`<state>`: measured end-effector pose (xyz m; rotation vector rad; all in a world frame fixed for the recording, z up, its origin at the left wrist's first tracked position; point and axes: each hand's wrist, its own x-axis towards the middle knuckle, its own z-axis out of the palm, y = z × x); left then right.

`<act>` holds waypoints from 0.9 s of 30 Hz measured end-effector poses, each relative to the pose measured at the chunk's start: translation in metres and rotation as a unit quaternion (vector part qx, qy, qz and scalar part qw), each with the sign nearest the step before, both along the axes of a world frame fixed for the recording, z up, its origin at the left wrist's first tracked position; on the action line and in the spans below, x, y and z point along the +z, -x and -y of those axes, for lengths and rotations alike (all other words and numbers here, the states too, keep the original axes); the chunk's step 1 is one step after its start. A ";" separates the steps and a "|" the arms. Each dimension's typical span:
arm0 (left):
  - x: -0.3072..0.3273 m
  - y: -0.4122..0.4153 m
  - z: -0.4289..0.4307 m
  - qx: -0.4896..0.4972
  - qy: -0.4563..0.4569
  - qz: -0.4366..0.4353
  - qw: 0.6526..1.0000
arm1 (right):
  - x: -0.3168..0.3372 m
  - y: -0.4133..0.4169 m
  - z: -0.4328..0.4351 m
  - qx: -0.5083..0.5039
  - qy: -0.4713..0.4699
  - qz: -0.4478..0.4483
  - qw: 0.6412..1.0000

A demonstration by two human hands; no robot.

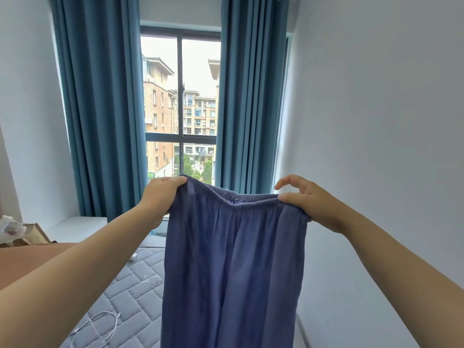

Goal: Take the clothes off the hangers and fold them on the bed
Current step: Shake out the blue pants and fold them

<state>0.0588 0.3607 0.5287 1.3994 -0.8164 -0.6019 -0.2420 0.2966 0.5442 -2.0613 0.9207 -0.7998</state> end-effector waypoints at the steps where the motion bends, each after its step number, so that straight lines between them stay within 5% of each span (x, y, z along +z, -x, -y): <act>1: 0.002 0.001 0.001 0.005 0.004 -0.042 0.999 | 0.002 -0.002 -0.002 0.037 -0.046 0.034 0.998; 9: 0.009 0.012 -0.004 -0.034 0.047 -0.175 0.983 | 0.003 -0.008 -0.001 0.123 -0.213 0.175 0.953; 12: 0.011 0.023 -0.009 -0.083 0.069 -0.172 0.979 | 0.001 -0.012 -0.009 0.137 -0.161 0.143 0.967; 15: 0.010 0.034 -0.012 -0.124 0.068 -0.130 0.981 | 0.000 -0.025 -0.022 0.086 -0.013 0.078 0.993; 19: 0.009 0.044 -0.014 -0.151 0.054 -0.094 0.983 | 0.000 -0.040 -0.030 0.017 0.167 0.039 0.985; 27: 0.005 0.052 -0.021 -0.252 -0.004 0.005 0.968 | -0.001 -0.051 -0.038 0.088 0.018 0.154 0.984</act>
